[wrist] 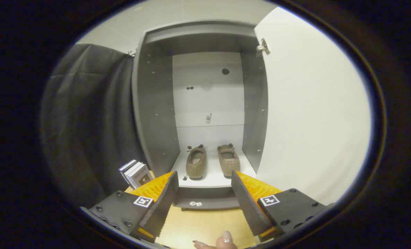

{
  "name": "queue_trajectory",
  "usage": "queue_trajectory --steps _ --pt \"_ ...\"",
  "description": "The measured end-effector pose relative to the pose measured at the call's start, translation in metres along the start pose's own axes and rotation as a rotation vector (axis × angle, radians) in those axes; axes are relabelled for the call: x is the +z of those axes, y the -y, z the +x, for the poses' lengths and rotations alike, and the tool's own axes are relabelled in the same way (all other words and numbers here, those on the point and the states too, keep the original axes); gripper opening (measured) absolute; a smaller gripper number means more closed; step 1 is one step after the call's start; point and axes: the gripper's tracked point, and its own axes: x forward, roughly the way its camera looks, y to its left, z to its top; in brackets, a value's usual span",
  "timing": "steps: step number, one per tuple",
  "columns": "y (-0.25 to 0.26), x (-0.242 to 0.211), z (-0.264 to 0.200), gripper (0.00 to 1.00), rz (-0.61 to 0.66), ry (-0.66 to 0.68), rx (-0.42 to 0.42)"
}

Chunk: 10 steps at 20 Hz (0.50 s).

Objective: Open the shoe cabinet door, grab the shoes and put them into the shoe cabinet, then close the shoe cabinet door.

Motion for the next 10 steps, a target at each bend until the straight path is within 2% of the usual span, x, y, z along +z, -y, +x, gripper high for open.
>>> queue_trajectory --steps 5,8,10 --pt "0.002 0.004 -0.094 0.96 0.049 0.089 -0.056" --pt "0.002 -0.012 -0.140 0.96 0.072 0.090 -0.092" --pt "0.015 -0.003 -0.167 0.96 0.078 0.103 -0.130"
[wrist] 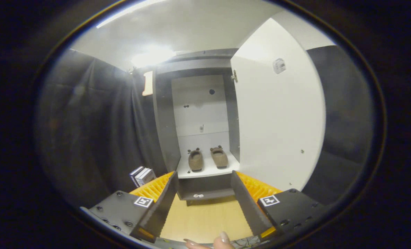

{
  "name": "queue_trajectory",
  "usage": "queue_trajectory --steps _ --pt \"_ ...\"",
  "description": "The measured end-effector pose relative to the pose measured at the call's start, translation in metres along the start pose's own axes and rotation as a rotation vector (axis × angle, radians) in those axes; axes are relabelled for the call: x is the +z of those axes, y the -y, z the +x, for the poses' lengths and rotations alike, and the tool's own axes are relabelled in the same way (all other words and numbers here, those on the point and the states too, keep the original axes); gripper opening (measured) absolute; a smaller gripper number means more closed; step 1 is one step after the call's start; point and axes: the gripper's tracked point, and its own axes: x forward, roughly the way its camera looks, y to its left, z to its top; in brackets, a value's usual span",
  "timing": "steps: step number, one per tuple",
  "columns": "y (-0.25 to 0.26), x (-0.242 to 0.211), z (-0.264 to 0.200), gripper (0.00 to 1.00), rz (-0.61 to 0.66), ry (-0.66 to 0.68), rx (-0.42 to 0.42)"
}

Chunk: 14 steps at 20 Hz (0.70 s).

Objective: Open the shoe cabinet door, grab the shoes and put them into the shoe cabinet, then close the shoe cabinet door.

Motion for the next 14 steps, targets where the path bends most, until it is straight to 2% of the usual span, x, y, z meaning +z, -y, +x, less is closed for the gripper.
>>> queue_trajectory --steps 3,7,11,14 --pt "0.038 0.003 -0.029 0.95 0.009 0.000 -0.086" --pt "0.093 0.010 -0.047 0.95 -0.002 0.003 -0.157" --pt "0.160 0.020 -0.047 0.95 -0.005 0.018 -0.188" --pt "0.218 0.029 -0.032 0.95 -0.010 0.022 -0.179"
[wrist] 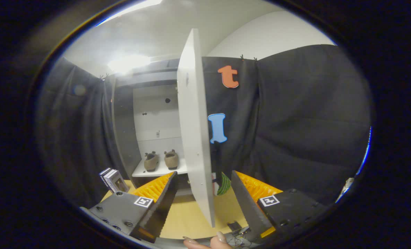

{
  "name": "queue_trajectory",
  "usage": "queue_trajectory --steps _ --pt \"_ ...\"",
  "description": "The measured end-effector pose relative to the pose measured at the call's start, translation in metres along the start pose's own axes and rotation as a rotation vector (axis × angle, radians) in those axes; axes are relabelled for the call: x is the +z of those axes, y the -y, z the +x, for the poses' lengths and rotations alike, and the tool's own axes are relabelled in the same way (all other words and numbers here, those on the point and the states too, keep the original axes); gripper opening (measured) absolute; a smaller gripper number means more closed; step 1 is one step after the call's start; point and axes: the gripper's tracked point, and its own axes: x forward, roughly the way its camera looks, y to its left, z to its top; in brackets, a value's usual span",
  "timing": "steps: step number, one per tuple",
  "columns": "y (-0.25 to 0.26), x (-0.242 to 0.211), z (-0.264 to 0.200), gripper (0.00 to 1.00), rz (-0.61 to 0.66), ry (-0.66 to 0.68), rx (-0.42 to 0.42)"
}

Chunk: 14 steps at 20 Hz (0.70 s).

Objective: Open the shoe cabinet door, grab the shoes and put them into the shoe cabinet, then close the shoe cabinet door.

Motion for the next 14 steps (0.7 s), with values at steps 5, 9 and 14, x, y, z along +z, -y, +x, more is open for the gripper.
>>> queue_trajectory --steps 5,9,14 --pt "0.063 0.008 0.064 0.95 -0.010 -0.025 0.073" --pt "0.070 0.009 0.120 0.96 0.002 -0.048 0.202" --pt "0.054 0.002 0.165 0.95 0.019 -0.068 0.352"
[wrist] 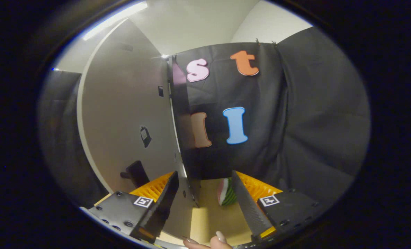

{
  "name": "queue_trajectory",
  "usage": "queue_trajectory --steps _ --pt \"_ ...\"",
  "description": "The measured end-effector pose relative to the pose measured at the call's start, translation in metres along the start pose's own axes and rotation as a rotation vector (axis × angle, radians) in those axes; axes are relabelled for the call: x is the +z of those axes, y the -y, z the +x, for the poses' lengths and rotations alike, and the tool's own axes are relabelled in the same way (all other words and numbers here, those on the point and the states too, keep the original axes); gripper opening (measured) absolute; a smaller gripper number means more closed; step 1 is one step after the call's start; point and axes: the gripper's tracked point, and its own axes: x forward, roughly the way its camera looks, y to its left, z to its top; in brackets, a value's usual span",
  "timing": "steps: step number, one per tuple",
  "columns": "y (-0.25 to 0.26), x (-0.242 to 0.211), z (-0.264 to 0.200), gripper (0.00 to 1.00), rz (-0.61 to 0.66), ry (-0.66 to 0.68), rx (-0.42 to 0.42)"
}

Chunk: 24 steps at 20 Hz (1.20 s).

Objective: Open the shoe cabinet door, grab the shoes and put them into the shoe cabinet, then close the shoe cabinet door.

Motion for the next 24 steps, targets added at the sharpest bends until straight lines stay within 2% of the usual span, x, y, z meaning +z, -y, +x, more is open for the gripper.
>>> queue_trajectory --steps 5,13,17,24 --pt "-0.016 -0.004 0.023 0.96 -0.013 -0.015 0.095" --pt "-0.036 -0.004 0.025 0.95 -0.033 -0.003 0.133" --pt "-0.060 -0.007 0.018 0.95 -0.055 0.007 0.130" --pt "-0.087 -0.015 0.015 0.95 0.009 0.013 0.079"
